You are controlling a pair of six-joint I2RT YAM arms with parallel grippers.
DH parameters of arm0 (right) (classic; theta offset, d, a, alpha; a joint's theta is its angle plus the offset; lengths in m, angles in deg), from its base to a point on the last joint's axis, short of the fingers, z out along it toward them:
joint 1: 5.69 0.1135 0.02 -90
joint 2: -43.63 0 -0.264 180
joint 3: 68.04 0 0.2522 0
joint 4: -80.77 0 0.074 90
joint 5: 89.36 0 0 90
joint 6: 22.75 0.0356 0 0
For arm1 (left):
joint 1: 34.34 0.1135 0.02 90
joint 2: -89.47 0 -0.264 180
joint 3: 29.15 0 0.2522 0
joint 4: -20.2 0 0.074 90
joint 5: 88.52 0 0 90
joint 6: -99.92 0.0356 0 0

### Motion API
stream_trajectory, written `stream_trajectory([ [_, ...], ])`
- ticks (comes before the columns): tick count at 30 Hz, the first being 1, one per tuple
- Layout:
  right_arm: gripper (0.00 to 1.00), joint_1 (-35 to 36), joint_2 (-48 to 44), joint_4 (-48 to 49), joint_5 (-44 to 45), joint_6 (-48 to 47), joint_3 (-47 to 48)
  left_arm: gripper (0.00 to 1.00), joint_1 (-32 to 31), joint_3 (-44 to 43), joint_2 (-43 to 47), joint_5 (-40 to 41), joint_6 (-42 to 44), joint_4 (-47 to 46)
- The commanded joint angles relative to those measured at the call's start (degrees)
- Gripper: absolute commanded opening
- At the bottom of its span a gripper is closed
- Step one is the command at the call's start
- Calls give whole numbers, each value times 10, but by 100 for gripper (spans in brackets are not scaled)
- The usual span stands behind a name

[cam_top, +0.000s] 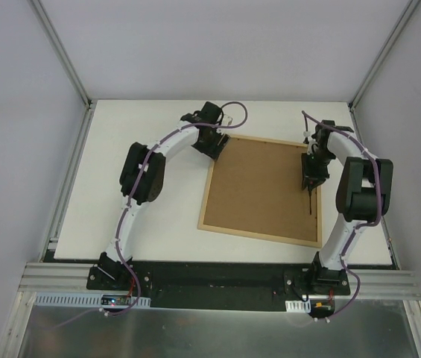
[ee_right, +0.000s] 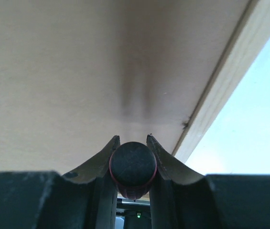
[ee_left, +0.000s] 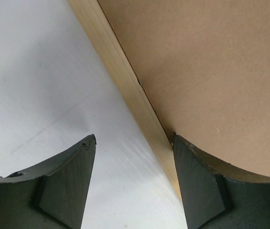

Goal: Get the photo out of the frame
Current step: Adjust the photo frame at the center of the board.

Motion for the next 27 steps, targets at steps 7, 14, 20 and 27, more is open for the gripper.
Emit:
stream_trajectory([
  [7, 0, -14, 118, -68, 98, -6, 144, 63, -31, 145, 82, 43, 21, 32],
  [14, 0, -15, 253, -117, 100, 1, 328, 62, -50, 249, 111, 32, 31, 61],
  [20, 0, -8, 351, -182, 86, 11, 527, 58, -69, 322, 129, 6, 37, 92],
  [27, 0, 37, 364, -142, 88, -14, 575, 57, -117, 371, 159, -61, 62, 119],
])
